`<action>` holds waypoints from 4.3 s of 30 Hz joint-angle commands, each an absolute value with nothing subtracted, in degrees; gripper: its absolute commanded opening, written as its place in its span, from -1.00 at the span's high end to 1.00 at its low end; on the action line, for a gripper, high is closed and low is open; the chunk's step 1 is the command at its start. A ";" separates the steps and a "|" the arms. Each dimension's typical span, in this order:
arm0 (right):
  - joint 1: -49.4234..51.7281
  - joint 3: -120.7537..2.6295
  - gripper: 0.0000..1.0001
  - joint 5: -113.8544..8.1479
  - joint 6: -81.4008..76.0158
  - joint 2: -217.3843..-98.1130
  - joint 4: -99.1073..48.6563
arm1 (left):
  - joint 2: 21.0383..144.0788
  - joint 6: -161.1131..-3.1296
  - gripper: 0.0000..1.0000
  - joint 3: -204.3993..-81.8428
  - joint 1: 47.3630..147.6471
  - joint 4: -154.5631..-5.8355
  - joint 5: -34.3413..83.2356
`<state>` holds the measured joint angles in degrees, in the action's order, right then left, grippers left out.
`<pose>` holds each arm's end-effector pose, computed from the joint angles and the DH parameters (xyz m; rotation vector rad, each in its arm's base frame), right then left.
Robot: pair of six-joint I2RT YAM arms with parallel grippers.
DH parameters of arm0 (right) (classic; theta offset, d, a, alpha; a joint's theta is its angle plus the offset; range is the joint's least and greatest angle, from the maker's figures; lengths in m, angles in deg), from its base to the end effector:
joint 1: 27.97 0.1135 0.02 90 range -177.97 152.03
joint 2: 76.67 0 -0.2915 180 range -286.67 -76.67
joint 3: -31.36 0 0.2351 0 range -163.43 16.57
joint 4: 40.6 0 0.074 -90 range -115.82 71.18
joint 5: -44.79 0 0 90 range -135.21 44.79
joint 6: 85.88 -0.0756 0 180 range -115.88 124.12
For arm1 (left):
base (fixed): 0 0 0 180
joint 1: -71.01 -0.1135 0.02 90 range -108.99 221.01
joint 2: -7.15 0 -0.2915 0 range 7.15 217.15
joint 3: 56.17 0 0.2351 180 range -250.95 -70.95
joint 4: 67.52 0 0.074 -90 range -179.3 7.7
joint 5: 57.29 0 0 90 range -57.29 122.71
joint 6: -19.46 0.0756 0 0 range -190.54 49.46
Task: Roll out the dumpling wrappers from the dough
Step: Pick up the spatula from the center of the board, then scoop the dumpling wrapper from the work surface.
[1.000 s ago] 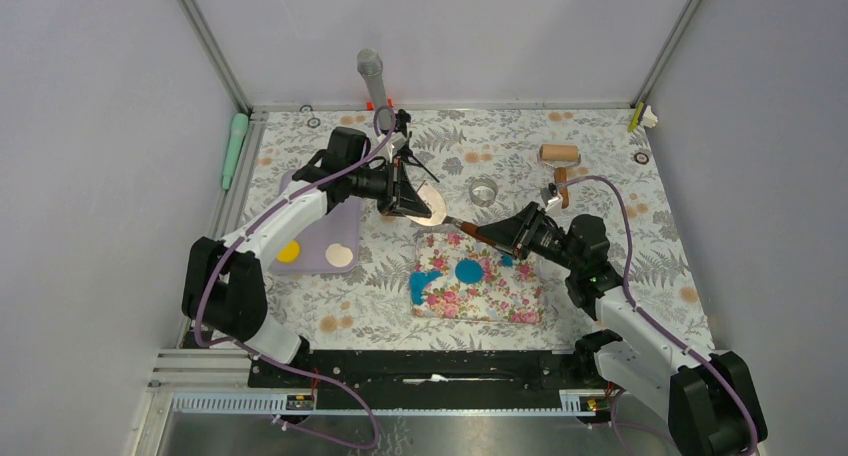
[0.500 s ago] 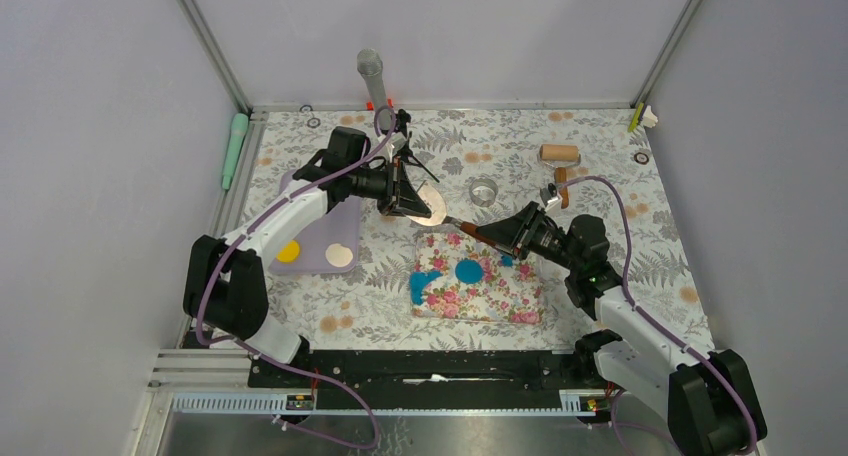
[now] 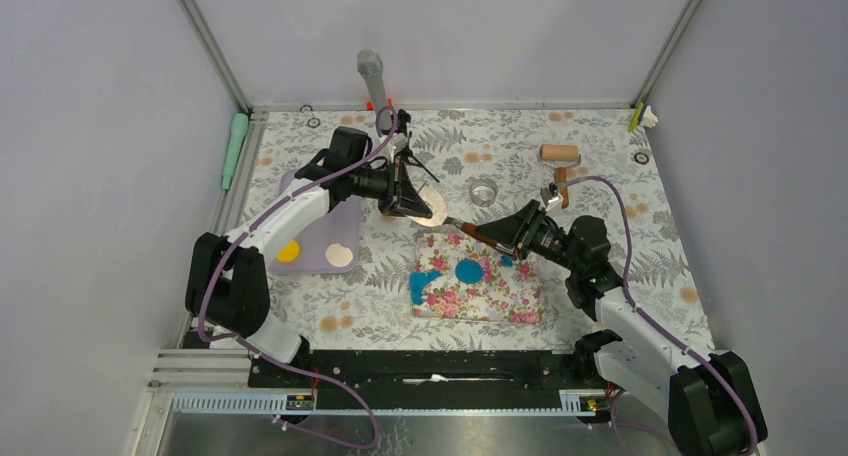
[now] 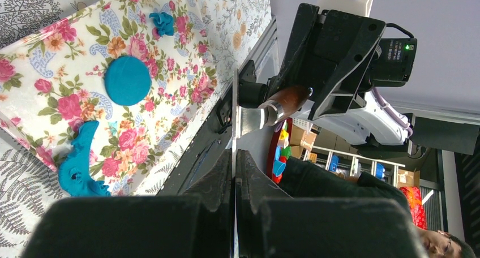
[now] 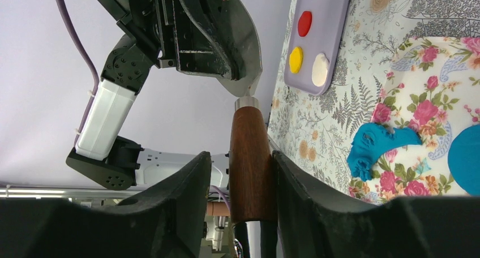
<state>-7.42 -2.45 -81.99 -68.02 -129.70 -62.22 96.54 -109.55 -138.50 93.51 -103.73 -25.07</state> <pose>0.1724 0.1130 0.2746 0.2129 1.8193 1.7030 0.2836 -0.1867 0.2977 0.2231 2.4737 -1.6794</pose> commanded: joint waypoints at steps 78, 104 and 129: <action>-7.51 -18.46 1.00 -55.57 -44.87 -122.13 20.33 | 98.40 -110.74 -0.51 -115.90 108.71 -77.33 28.51; -7.45 -3.95 1.00 -52.15 -56.49 -109.61 15.40 | 103.98 -113.46 -0.49 -114.21 108.67 -73.69 24.65; -7.45 -2.88 1.00 -48.91 -53.53 -110.25 10.37 | 106.18 -112.74 -0.46 -115.26 108.71 -75.74 21.46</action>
<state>-7.46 -5.93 -53.00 -56.15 -107.43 7.04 103.38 -112.63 -115.35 108.09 -71.65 25.40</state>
